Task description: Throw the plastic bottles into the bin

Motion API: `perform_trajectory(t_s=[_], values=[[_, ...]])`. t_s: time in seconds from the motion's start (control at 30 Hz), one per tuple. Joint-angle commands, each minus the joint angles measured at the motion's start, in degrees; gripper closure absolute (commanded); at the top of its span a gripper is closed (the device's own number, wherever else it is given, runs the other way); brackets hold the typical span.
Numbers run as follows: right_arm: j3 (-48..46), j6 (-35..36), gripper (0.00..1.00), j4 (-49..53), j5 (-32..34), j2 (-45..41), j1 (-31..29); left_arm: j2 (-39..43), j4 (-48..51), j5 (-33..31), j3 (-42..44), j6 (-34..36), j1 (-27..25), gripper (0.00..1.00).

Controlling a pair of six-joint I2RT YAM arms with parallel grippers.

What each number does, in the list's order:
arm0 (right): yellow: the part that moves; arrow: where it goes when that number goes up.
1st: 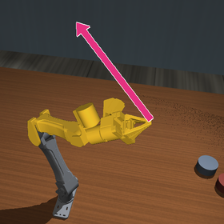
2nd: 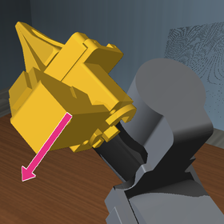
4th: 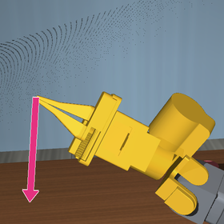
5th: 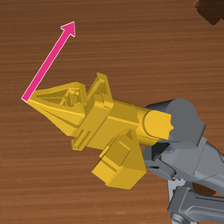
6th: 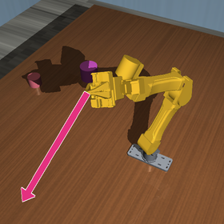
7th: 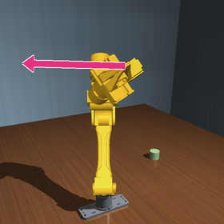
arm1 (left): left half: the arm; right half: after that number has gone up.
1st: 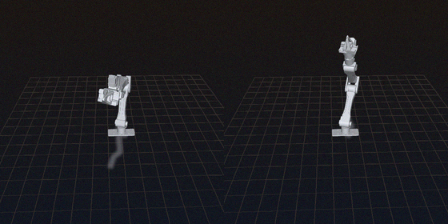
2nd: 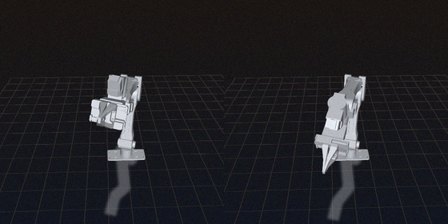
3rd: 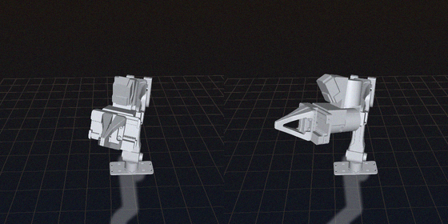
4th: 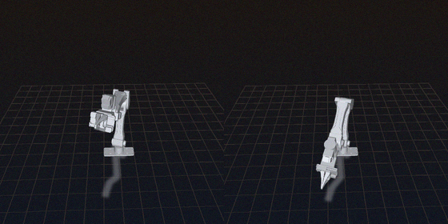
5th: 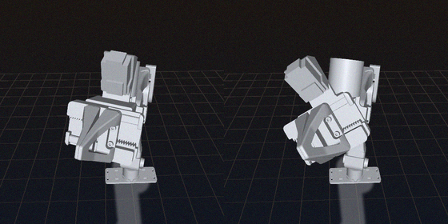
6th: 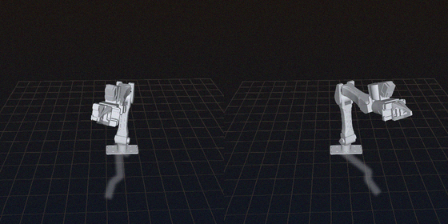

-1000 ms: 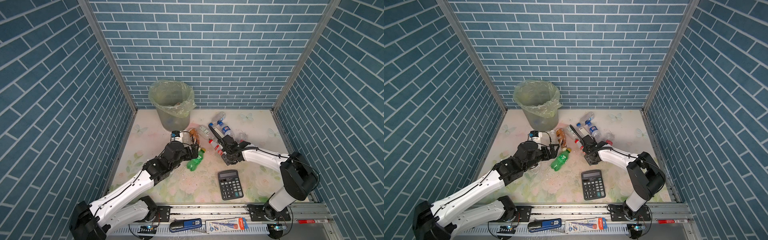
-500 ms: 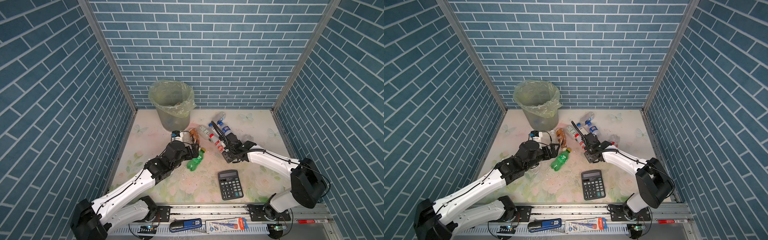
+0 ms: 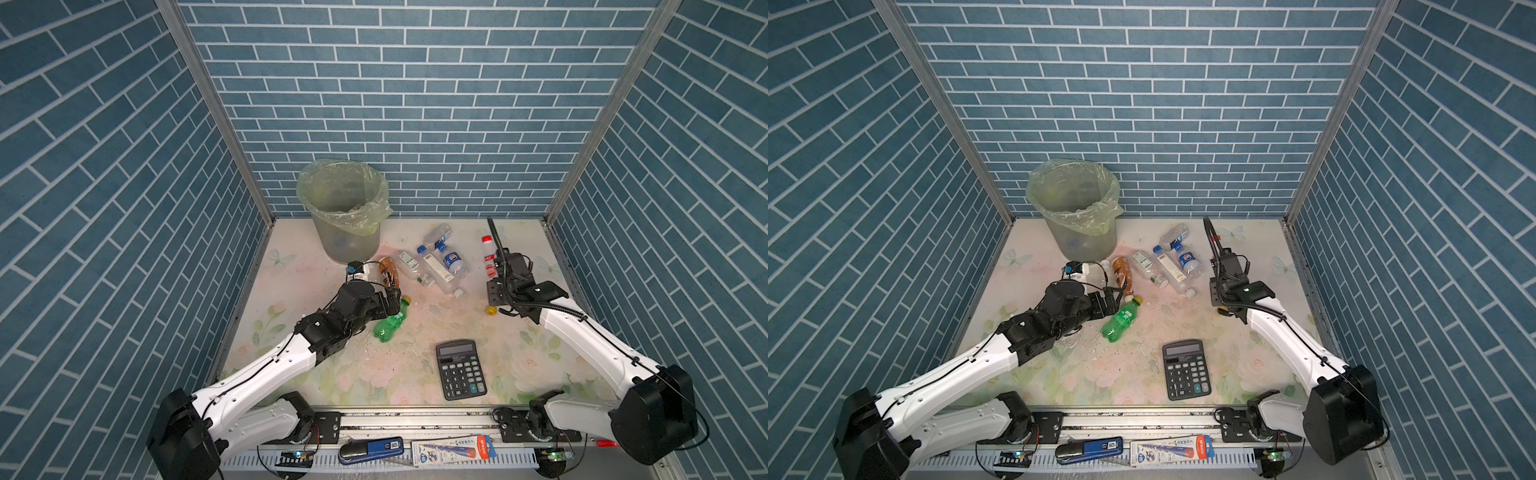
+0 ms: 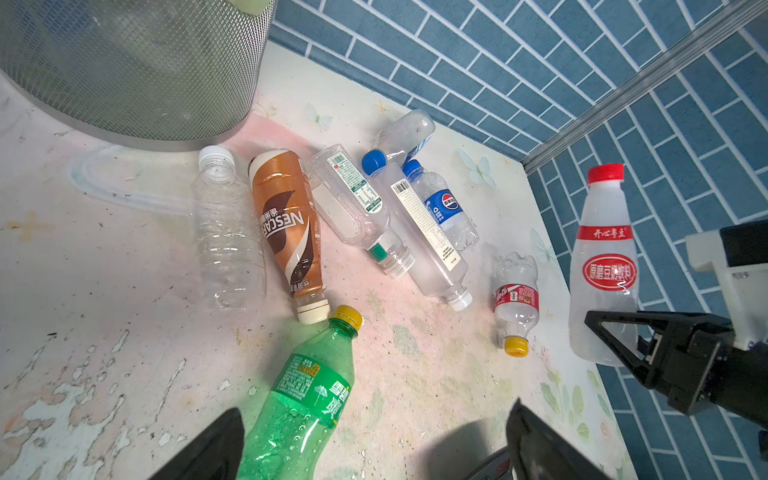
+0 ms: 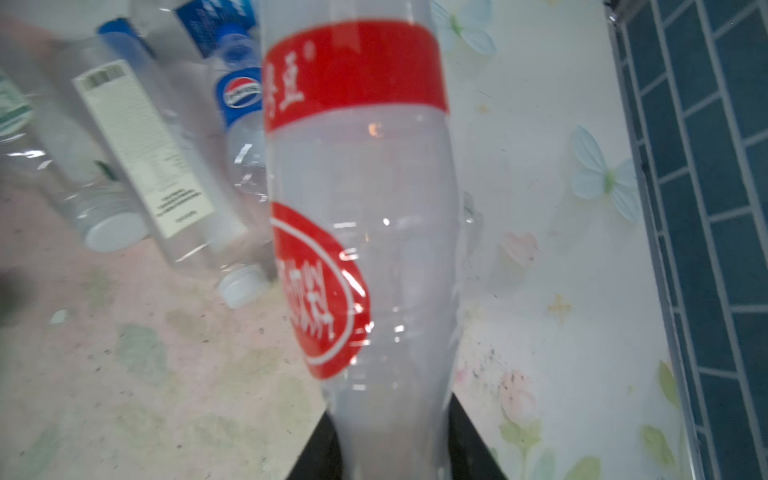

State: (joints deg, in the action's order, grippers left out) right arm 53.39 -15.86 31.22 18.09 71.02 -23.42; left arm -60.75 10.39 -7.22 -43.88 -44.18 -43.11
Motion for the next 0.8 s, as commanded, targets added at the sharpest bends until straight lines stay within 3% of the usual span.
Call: perform_trajectory(t_s=[0.0, 0.27, 0.77], values=[[-3.7, -5.3, 0.65, 2.8, 0.5, 0.2, 4.3, -0.3, -1.1, 0.4, -1.2, -0.1, 0.0, 0.01], [-9.7, -8.1, 0.65, -3.1, -4.3, 3.8, 13.1, -0.1, -0.5, 0.7, -0.7, -0.2, 0.0, 0.01], [-8.8, -7.9, 0.66, -6.1, -10.3, 8.9, 14.1, -0.9, -0.6, -0.2, -0.7, 0.3, 0.0, 0.01]])
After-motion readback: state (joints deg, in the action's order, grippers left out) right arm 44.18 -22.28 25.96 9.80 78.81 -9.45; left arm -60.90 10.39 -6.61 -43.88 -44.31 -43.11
